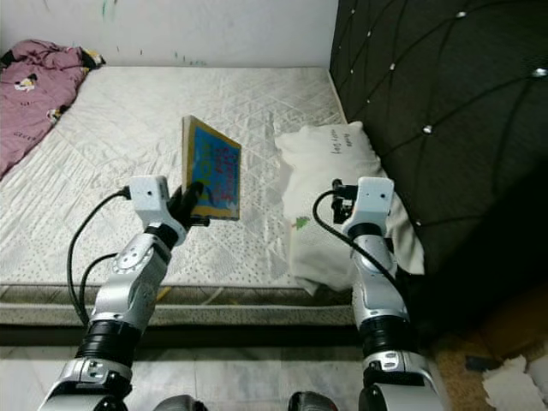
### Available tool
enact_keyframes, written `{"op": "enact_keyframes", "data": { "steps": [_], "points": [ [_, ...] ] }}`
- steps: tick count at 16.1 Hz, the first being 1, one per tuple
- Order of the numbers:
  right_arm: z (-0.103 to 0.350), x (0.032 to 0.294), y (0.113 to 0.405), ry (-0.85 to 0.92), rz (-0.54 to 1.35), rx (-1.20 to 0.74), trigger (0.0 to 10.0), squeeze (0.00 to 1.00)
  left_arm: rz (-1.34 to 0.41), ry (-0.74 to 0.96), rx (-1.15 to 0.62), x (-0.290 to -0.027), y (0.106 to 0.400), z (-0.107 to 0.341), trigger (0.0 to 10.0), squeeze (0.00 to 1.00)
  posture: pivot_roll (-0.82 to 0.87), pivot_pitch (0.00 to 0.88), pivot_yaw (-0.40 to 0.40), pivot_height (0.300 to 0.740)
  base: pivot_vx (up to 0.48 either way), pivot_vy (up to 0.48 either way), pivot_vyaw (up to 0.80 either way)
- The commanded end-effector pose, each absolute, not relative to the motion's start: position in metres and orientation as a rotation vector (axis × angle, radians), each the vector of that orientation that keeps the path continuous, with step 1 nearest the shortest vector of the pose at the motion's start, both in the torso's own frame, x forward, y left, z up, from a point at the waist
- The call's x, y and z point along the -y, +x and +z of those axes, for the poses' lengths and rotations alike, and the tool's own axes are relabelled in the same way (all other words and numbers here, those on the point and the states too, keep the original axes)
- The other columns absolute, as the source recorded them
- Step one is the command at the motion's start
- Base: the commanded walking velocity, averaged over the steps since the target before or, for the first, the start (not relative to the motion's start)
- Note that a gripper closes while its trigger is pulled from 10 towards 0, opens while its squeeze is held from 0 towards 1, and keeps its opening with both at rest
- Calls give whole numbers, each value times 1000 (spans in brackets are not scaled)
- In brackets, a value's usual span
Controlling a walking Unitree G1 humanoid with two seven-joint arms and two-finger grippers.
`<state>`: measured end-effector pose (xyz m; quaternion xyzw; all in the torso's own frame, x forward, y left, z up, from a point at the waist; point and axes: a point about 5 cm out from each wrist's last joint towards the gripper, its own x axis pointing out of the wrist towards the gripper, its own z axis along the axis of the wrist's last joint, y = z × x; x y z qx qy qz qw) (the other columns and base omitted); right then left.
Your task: Clean up the room
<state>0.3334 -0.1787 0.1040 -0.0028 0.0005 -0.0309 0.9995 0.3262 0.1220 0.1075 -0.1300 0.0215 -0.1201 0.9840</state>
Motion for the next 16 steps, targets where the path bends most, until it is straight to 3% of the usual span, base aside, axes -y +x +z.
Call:
{"op": "enact_keyframes", "data": {
  "steps": [1,3,16],
  "points": [
    [108,175,335,-2,-52,16,10000,0,-245,-251,23,-125,329,121,10000,0,-25,0,22,740,0,0,0],
    [108,176,335,-3,-50,17,10000,0,-253,-253,34,-124,329,122,10000,0,-25,0,22,740,0,0,0],
    [107,174,335,-21,-37,17,10000,0,-268,-251,35,-124,327,121,10000,0,-24,0,22,740,288,0,0]
  ]
}}
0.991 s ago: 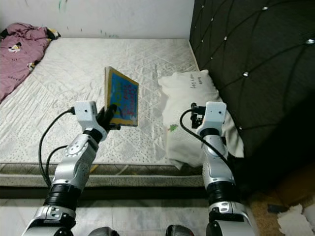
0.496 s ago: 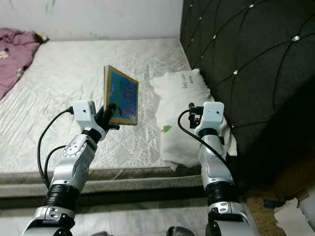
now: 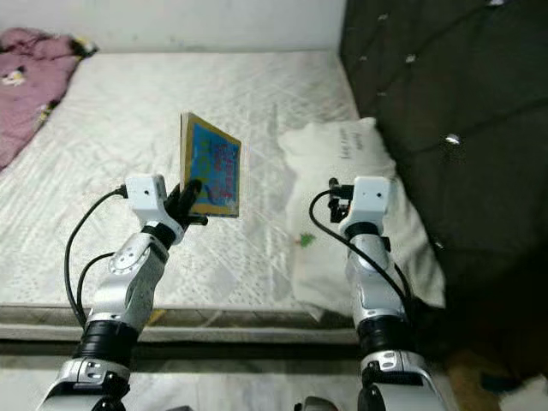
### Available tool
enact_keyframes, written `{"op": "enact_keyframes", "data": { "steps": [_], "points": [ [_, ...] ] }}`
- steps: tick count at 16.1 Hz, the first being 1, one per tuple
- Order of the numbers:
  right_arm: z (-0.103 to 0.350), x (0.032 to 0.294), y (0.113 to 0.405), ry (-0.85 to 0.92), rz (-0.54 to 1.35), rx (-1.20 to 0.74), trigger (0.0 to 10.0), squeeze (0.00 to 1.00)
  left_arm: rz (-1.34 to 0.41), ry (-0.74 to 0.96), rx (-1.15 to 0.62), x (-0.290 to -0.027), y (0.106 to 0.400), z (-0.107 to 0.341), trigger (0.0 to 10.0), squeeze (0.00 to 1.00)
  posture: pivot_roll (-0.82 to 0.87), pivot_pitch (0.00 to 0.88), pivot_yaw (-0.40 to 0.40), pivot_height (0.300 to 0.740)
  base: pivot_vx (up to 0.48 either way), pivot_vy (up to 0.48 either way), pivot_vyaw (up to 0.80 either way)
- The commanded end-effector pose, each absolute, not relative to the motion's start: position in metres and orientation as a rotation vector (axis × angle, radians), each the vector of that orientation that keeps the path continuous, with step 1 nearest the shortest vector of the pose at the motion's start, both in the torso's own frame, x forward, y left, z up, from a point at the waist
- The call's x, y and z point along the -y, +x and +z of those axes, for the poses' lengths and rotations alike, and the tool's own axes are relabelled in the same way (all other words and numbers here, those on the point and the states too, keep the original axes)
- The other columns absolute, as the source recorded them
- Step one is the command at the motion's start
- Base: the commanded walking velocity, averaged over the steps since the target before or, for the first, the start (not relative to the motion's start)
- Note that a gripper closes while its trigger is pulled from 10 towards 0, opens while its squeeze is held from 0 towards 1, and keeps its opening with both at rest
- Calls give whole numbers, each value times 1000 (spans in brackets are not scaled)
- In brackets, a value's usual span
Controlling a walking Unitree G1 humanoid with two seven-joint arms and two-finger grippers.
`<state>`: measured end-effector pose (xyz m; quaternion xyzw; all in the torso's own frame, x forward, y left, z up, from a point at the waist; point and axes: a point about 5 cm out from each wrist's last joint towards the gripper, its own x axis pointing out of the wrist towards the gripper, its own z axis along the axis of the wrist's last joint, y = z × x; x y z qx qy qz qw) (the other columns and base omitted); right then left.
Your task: Clean up the room
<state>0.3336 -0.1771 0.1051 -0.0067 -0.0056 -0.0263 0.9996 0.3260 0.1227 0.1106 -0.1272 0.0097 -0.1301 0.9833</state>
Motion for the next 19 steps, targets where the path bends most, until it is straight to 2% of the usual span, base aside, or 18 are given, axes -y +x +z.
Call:
{"op": "enact_keyframes", "data": {
  "steps": [1,9,14,19],
  "points": [
    [107,174,335,-21,-37,17,10000,0,-268,-252,35,-124,328,121,10000,0,-23,0,21,740,281,0,0],
    [106,176,335,-25,-42,12,10000,0,-234,-283,2,-124,329,118,10000,0,-22,0,23,740,0,0,0],
    [104,177,335,-6,-47,4,10000,0,-240,-298,-9,-123,329,118,10000,0,-23,0,21,740,0,477,-300],
    [104,177,335,-10,-46,2,10000,0,-239,-299,-3,-123,329,118,10000,0,-23,0,21,740,0,480,0]
  ]
}}
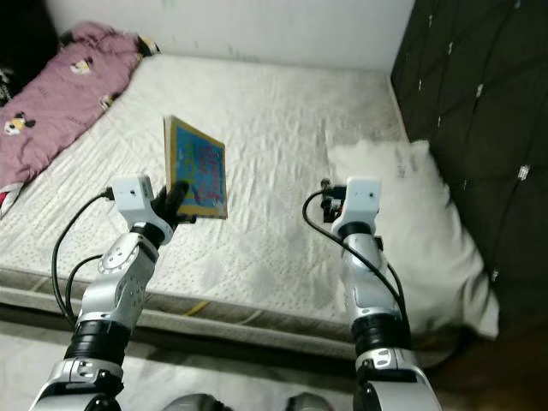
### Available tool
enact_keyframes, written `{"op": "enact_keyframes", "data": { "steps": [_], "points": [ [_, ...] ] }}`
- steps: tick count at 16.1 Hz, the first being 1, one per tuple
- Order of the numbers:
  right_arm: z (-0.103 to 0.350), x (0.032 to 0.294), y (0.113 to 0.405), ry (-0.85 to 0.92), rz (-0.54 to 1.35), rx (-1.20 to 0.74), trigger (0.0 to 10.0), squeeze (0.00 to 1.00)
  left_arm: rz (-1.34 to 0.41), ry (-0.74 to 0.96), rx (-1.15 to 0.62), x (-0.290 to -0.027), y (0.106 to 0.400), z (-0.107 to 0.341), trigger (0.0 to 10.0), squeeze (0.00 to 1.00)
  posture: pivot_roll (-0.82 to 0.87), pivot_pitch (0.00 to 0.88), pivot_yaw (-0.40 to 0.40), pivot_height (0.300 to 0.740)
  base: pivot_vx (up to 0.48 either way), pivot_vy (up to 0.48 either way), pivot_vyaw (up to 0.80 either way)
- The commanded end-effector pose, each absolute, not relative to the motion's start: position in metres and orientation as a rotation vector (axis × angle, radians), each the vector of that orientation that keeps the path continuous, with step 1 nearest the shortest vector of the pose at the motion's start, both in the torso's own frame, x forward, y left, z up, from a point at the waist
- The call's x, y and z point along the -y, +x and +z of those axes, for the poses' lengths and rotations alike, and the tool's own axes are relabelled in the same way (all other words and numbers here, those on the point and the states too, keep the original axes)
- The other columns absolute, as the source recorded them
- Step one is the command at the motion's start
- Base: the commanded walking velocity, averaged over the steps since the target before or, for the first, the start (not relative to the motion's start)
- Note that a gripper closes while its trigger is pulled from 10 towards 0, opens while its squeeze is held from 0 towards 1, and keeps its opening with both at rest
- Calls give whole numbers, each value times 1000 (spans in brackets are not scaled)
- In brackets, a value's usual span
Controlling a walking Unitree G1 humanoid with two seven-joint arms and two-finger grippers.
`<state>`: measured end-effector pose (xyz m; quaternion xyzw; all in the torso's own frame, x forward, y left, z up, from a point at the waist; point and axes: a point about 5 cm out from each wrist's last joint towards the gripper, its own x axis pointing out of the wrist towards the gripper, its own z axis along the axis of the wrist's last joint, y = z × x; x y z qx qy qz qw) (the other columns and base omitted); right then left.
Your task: Clean up the room
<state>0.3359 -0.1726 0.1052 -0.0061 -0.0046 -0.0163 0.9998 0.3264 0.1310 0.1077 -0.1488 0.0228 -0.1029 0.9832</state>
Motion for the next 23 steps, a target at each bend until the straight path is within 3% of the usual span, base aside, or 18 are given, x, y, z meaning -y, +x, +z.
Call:
{"op": "enact_keyframes", "data": {
  "steps": [1,7,17,21,23],
  "points": [
    [104,177,335,-10,-46,1,10000,0,-234,-293,7,-124,328,119,10000,0,-23,0,21,740,0,0,0],
    [103,176,335,-10,-40,-2,10000,0,-271,-310,37,-124,326,123,10000,0,-21,0,21,740,0,0,0],
    [103,176,336,-10,-38,-4,10000,0,-296,-323,46,-123,325,124,10000,0,-21,0,20,740,398,0,0],
    [103,176,336,-10,-42,-5,10000,0,-290,-315,34,-123,325,122,10000,0,-22,0,21,740,432,0,-431],
    [102,177,335,-11,-45,-6,10000,0,-274,-309,4,-122,325,118,10000,0,-21,0,21,740,0,0,0]
  ]
}}
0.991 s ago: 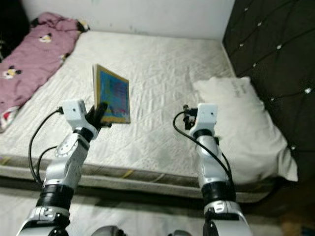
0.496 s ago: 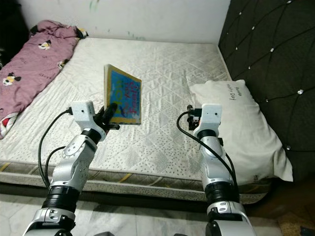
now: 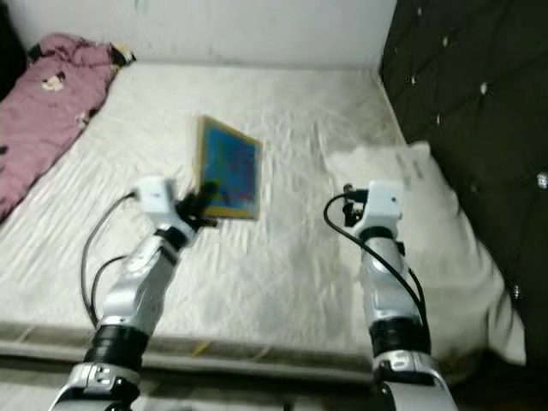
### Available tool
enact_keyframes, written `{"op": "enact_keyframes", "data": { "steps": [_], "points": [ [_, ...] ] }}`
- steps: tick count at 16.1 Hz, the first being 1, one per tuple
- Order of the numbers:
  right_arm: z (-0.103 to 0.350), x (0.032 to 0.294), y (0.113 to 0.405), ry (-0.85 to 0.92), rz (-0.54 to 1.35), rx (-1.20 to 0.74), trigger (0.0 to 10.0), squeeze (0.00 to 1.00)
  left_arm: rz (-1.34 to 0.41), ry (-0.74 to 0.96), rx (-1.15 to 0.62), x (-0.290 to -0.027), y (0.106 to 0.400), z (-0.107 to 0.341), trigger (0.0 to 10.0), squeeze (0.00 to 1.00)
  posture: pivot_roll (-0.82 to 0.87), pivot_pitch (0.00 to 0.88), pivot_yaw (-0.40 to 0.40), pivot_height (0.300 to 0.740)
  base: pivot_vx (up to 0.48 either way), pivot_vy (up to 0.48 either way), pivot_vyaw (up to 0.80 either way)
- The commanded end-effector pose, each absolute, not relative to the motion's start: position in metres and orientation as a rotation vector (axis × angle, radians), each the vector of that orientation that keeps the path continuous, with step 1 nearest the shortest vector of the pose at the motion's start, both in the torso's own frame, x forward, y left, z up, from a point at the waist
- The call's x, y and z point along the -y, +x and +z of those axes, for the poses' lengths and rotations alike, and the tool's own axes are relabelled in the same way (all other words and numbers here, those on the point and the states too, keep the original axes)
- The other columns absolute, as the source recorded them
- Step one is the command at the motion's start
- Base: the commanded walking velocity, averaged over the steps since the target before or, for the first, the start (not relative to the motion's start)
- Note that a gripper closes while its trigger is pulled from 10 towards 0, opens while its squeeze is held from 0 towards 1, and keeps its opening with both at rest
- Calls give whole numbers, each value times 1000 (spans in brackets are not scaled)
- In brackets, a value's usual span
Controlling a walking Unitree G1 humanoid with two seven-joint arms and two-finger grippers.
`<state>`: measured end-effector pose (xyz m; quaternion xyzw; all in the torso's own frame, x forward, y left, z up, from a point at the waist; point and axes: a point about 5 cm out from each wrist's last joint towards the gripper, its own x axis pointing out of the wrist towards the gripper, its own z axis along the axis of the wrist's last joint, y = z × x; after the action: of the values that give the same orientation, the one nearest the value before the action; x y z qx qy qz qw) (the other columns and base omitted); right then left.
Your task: Clean up the room
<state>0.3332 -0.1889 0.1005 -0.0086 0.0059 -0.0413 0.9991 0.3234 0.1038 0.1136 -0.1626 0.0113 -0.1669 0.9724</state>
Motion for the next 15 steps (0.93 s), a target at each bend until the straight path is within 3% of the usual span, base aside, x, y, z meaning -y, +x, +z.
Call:
{"op": "enact_keyframes", "data": {
  "steps": [1,3,7,15],
  "points": [
    [102,177,335,-11,-46,-7,10000,0,-274,-312,-3,-121,325,117,10000,0,-21,0,21,740,0,0,0],
    [101,178,335,-12,-48,-9,10000,0,-259,-311,-8,-122,326,116,10000,0,-21,0,21,740,0,0,0],
    [100,180,335,-7,-55,-17,10000,0,-251,-311,-14,-123,326,116,10000,0,-20,0,21,740,0,0,-800],
    [101,179,334,-21,-46,-7,10000,0,-226,-335,-19,-122,325,115,10000,0,-19,0,16,740,0,0,0]
  ]
}}
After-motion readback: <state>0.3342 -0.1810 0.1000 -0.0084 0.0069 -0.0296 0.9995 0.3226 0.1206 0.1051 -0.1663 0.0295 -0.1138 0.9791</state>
